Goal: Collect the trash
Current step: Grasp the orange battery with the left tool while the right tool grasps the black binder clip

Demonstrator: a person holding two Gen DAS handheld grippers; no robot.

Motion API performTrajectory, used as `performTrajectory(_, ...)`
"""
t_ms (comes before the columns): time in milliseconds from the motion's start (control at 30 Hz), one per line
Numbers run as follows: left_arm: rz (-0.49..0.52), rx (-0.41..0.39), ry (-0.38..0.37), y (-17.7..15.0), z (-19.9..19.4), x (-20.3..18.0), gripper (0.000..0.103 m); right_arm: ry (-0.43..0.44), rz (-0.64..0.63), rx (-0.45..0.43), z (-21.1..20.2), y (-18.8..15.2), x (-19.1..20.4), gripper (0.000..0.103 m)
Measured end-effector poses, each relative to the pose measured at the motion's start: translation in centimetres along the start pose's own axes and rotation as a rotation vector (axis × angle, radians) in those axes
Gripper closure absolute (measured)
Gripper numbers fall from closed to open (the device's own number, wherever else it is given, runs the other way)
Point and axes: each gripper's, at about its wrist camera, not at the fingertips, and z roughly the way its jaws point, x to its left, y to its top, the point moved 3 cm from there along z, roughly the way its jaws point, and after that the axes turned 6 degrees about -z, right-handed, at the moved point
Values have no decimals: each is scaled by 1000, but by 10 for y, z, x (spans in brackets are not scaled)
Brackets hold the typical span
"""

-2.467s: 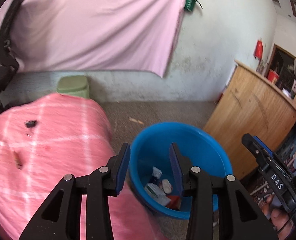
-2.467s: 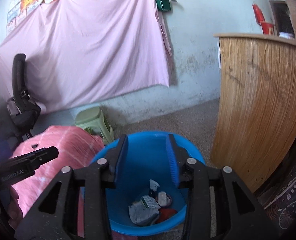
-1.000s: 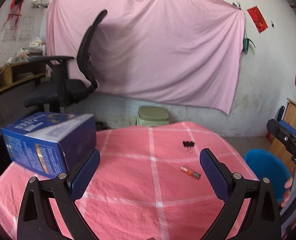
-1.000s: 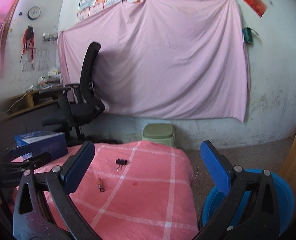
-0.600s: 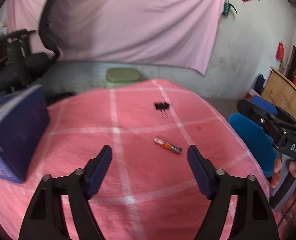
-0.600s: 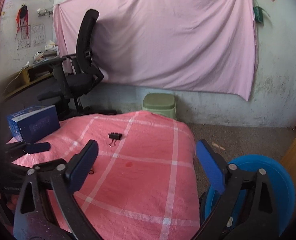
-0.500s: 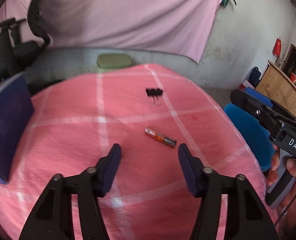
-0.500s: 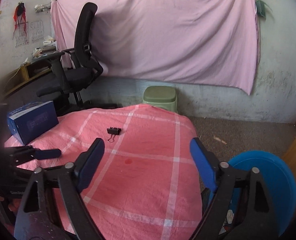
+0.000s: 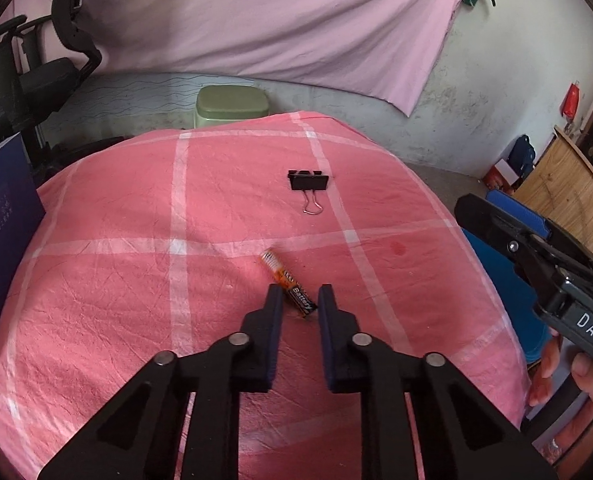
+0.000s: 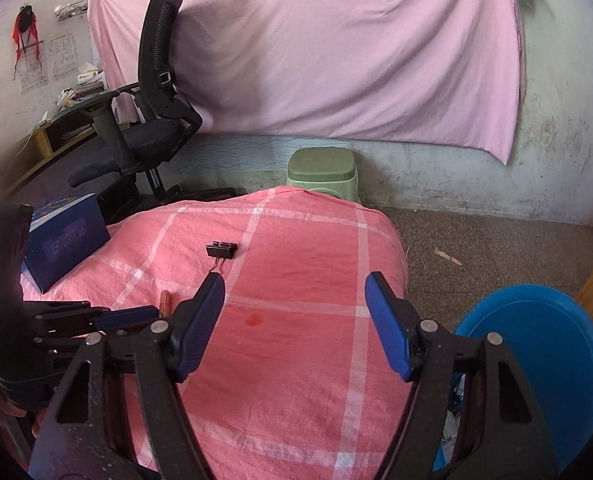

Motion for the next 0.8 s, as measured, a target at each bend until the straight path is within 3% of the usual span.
performTrajectory(133, -26, 7, -11, 4, -3, 11, 96, -3, -7, 31, 6, -1, 3, 11)
performTrajectory(300, -23, -23, 46, 8, -9, 25, 96, 44, -22, 106, 25, -1, 14, 20)
performTrajectory(633, -152, -79, 67, 15, -26, 68, 96, 110, -199, 230, 71, 13, 64, 31)
performTrajectory(800, -161, -91, 74, 16, -33, 78, 96, 82, -223, 259, 95, 22, 79, 39)
